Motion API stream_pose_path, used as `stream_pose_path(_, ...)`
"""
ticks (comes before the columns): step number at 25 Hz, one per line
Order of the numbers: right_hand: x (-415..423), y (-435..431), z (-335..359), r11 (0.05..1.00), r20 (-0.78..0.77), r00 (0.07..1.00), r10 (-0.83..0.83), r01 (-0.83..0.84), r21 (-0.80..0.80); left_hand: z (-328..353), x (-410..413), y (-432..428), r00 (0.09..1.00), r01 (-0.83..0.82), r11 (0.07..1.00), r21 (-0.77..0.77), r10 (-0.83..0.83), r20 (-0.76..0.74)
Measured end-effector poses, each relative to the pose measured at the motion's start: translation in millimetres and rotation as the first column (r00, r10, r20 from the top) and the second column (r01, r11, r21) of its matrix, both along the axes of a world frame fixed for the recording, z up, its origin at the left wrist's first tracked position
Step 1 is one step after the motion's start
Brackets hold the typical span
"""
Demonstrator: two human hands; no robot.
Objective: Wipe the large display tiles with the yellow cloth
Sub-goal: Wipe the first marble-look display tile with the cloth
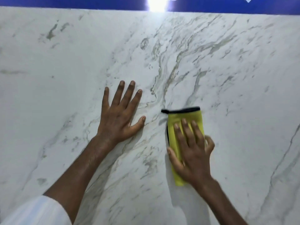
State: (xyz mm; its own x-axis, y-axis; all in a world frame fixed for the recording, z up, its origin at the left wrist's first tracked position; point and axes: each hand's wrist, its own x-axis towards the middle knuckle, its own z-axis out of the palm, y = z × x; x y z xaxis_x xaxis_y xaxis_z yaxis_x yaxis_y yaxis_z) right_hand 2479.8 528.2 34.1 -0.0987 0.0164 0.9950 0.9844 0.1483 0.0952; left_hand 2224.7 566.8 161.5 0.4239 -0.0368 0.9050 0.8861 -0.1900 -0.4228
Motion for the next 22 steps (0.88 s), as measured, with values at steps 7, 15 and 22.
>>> stream_pose_path(7,-7,-5,9,0.998,-0.074,0.997,-0.036,0.033,-0.045,-93,14,-14,0.976,0.172,0.982,-0.081,-0.181,-0.122)
stream_pose_path(15,-18,-5,-131,0.991,-0.105,0.992,-0.070,0.057,-0.121,-155,21,-11,0.973,0.111,0.985,-0.135,-0.135,-0.187)
stream_pose_path(22,-19,-29,-316,0.935,0.011,0.998,-0.060,0.060,-0.349,-170,30,-18,0.974,0.212,0.954,-0.212,-0.225,-0.038)
